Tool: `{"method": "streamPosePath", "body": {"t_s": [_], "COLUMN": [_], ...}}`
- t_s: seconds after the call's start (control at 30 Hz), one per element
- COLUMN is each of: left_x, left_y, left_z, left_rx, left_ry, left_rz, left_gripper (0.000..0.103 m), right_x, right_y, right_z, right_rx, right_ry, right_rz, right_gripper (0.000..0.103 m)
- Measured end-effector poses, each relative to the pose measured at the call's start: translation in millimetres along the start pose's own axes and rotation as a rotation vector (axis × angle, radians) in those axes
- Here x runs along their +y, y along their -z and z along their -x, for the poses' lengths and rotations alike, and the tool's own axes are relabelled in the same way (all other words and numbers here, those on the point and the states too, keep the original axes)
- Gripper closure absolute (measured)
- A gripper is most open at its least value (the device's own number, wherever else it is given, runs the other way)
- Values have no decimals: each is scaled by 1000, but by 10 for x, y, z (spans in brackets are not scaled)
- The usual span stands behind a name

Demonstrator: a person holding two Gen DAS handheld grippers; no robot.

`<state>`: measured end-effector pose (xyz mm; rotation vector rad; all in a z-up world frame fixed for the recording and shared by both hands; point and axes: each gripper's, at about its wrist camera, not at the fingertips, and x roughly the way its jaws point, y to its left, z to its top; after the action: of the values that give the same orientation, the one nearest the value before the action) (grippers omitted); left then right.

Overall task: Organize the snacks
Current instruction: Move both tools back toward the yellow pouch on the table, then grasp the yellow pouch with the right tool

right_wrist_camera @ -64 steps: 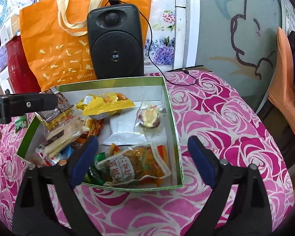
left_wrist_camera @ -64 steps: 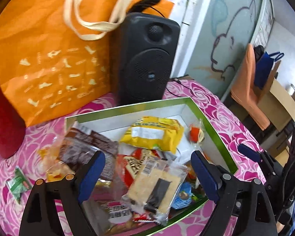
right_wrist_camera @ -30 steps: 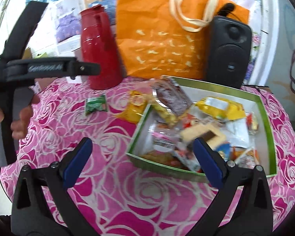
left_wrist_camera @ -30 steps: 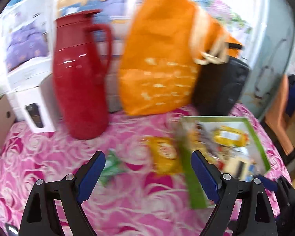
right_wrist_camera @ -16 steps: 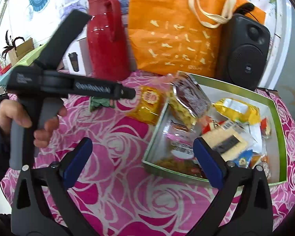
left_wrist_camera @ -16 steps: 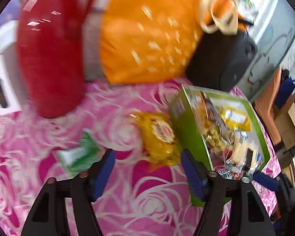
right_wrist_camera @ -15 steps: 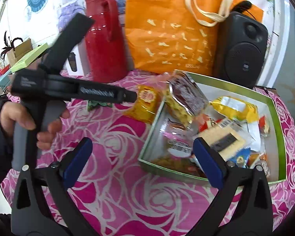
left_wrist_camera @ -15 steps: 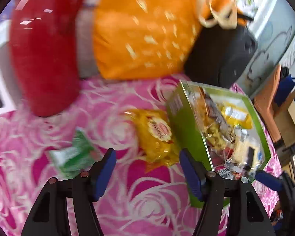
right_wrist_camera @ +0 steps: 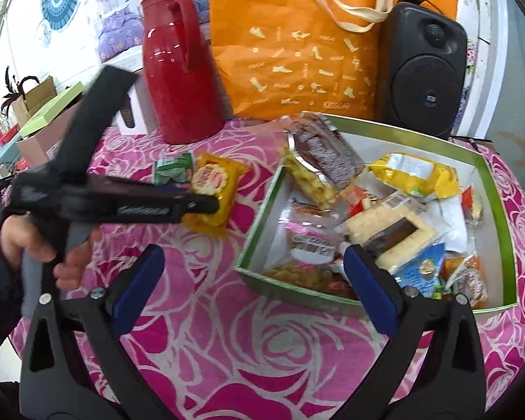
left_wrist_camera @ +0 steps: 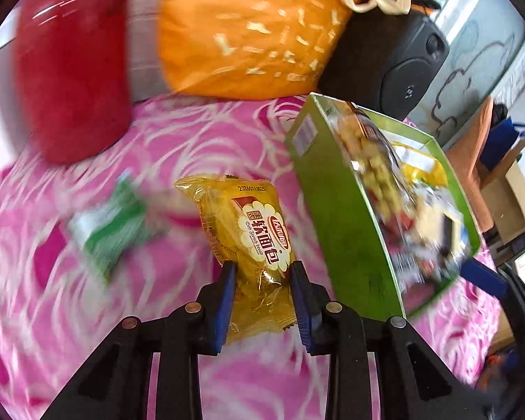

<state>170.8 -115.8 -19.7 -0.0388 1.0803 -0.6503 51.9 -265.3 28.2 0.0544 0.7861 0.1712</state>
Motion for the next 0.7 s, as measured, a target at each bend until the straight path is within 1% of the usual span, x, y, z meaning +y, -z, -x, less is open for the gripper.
{"method": "streamPosePath", "body": {"t_s": [0.1, 0.17, 0.2, 0.23, 0.3, 0.37, 0.47, 0.53, 0.63, 0.7], "left_x": [60, 83, 116, 181, 310, 473, 652, 706, 700, 639], "left_y": [333, 541, 609, 673, 737, 721, 675, 689, 677, 654], "left_z": [323, 502, 578, 672, 809, 907, 919, 933, 905, 853], "left_rx": [-33, -47, -54, -67, -98, -111, -120, -123, -114, -105], "left_ry": [-28, -59, -72, -87, -113, -120, -128, -125, -108, -92], "left_rz": [14, 1, 1, 7, 37, 72, 131, 151, 156, 145], "left_gripper": [70, 64, 52, 44, 43, 43, 43, 43, 43, 43], "right_x": [177, 299, 389, 450, 605, 708, 850, 923, 987, 990], "right_y": [39, 83, 119, 141, 187, 200, 191, 184, 191, 215], "right_z": [-26, -29, -28, -24, -38, -77, -189, -302, -563, -681], "right_rx": [15, 23, 32, 38, 54, 70, 100, 120, 175, 197], "right_ry": [-54, -84, -109, -126, -169, -192, -226, -261, -271, -263], "right_rz": [21, 37, 50, 58, 80, 92, 80, 54, 4, -23], "right_gripper": [1, 1, 1, 1, 1, 1, 2, 6, 14, 27]}}
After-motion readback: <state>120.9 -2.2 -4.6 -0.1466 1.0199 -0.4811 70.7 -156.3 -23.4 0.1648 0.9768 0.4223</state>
